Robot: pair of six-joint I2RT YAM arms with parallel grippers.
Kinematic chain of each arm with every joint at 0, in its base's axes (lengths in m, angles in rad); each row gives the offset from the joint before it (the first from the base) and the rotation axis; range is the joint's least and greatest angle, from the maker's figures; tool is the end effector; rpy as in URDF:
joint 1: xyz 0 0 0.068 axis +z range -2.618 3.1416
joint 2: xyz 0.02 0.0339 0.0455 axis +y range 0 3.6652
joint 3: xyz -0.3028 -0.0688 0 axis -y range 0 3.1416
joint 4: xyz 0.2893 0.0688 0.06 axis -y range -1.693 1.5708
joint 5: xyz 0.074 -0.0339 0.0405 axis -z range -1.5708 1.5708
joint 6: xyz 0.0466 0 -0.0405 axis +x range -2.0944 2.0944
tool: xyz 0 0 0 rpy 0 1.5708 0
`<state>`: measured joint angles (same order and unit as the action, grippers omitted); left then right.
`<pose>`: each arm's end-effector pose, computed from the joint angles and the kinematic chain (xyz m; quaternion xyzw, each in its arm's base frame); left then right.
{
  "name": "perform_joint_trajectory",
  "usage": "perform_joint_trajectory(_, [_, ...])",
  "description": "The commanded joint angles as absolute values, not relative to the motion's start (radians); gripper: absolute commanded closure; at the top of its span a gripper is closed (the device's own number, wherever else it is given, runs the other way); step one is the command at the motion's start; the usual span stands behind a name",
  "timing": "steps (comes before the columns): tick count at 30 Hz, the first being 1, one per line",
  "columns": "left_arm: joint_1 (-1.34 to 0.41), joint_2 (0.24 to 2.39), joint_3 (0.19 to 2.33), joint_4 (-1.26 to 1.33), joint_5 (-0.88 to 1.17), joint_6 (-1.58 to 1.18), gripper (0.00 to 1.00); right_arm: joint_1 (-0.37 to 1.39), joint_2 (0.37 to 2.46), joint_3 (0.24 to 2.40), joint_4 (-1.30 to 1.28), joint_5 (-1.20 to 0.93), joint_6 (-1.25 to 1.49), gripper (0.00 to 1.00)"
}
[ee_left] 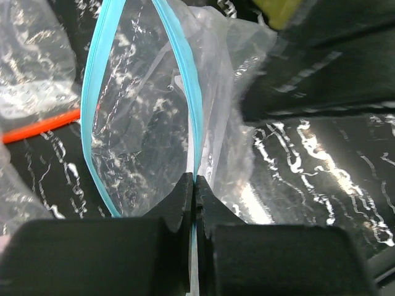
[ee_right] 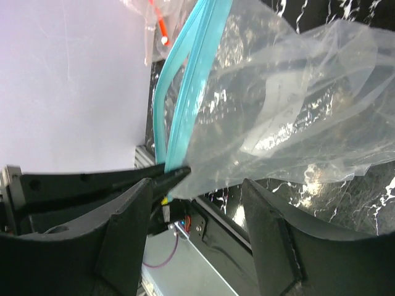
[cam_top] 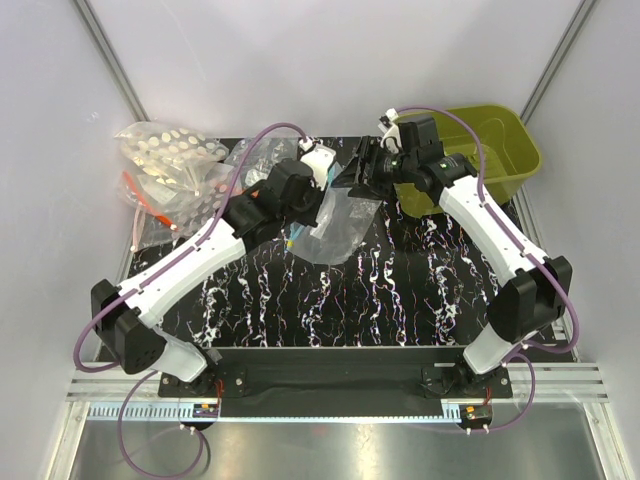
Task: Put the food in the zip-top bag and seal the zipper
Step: Open the zipper of the food storage bag.
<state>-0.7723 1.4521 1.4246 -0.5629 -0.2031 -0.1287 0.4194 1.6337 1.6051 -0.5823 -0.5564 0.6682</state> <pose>0.2747 -0.2545 0.3996 0.2323 0.8477 -0.1234 0.4606 0.3763 0.1947 0.4023 -0.0200 0.8621 0.4382 0.2539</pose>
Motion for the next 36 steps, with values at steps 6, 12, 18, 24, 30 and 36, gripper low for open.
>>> perform_joint_trajectory(6, [-0.781,1.486,1.540,-0.511,-0.078,-0.130,1.00,0.445,1.646,1.675,-0.587,-0.439,0.715,0.32])
perform_joint_trajectory(12, [-0.815,1.523,1.571,-0.527,-0.095,-0.107,1.00,0.448,1.657,1.706,-0.604,-0.397,0.713,0.30])
perform_joint_trajectory(18, [-0.833,1.526,1.591,-0.526,-0.133,-0.103,1.00,0.453,1.704,1.773,-0.732,-0.325,0.669,0.45])
perform_joint_trajectory(24, [-0.833,1.519,1.597,-0.563,-0.181,-0.110,0.88,0.453,1.683,1.749,-0.727,-0.317,0.646,0.92])
perform_joint_trajectory(30, [-0.833,1.459,1.583,-0.577,-0.175,-0.169,0.40,0.451,1.664,1.701,-0.713,-0.333,0.635,1.00])
perform_joint_trajectory(36, [-0.793,1.425,1.652,-0.716,-0.192,-0.231,0.09,0.451,1.635,1.654,-0.672,-0.357,0.624,1.00])
